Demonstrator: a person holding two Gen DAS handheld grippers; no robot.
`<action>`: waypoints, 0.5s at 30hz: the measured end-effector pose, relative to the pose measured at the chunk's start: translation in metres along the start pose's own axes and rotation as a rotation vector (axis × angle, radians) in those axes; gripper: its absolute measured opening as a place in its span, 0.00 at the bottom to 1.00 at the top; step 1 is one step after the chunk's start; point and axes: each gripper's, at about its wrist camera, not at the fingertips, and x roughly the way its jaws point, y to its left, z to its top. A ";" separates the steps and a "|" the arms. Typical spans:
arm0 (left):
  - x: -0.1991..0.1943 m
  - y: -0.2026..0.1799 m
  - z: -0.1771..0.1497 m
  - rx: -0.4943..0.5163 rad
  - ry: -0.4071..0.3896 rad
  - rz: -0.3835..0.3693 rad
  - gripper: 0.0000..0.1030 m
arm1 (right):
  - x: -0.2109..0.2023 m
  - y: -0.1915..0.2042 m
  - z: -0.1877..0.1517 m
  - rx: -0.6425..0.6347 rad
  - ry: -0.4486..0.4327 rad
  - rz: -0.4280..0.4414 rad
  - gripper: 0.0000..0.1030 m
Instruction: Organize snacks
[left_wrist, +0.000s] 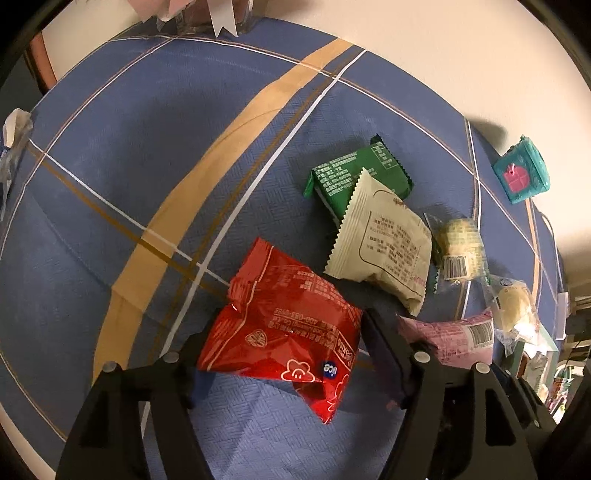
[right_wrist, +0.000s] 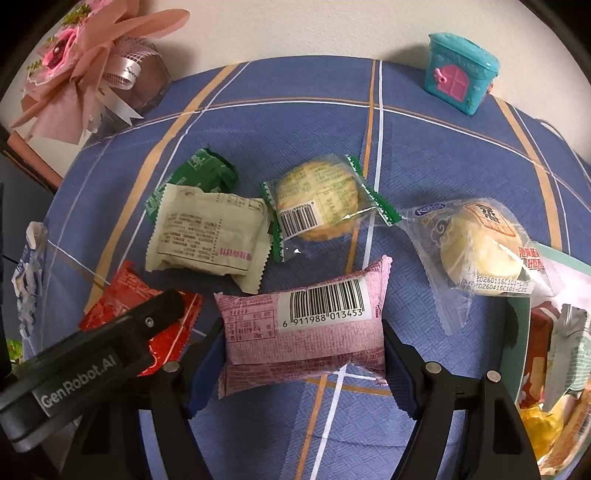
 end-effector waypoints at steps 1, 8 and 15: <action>0.000 -0.001 0.000 -0.001 -0.002 0.003 0.71 | 0.000 0.000 0.000 -0.001 0.000 0.000 0.77; -0.001 -0.014 -0.005 0.014 -0.006 -0.003 0.59 | 0.001 0.005 0.002 -0.009 0.004 -0.009 0.77; -0.012 -0.014 -0.008 -0.024 -0.020 -0.045 0.59 | -0.004 0.004 0.006 0.004 -0.004 -0.007 0.77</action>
